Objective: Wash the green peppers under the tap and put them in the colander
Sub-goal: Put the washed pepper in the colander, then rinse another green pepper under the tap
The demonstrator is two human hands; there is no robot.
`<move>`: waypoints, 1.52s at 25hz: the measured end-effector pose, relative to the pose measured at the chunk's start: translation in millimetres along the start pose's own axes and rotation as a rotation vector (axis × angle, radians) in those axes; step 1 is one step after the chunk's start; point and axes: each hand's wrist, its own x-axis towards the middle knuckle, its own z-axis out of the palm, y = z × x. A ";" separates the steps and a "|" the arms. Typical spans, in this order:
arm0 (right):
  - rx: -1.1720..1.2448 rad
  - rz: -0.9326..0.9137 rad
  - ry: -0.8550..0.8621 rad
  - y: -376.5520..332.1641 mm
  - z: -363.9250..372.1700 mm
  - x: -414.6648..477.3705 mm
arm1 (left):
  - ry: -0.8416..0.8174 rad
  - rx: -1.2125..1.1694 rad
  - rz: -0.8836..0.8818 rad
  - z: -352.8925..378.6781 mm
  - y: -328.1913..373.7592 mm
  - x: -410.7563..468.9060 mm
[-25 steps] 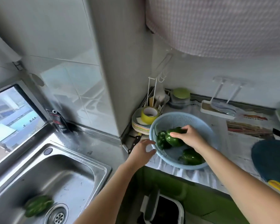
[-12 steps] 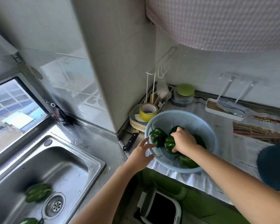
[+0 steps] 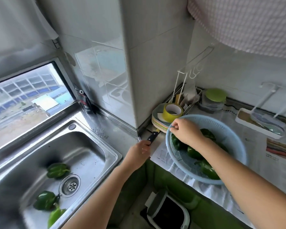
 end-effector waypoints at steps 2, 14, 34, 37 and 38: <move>0.161 -0.099 0.047 -42.7 -1.5 0.3 | 0.123 -0.051 -0.069 -21.5 -15.3 -10.5; 0.192 -0.569 -0.509 -272.0 171.6 -1.5 | 0.424 0.011 -0.717 -132.4 -201.0 -162.2; 0.027 0.137 -1.165 -370.9 454.6 -73.6 | 0.505 -0.017 -0.928 -185.1 -343.0 -284.3; -0.036 0.062 -1.147 -370.1 452.4 -73.0 | 0.452 -0.019 -0.968 -190.8 -340.4 -280.8; -0.021 0.056 -1.159 -372.3 446.6 -69.5 | 0.438 -0.026 -0.990 -193.5 -340.2 -279.2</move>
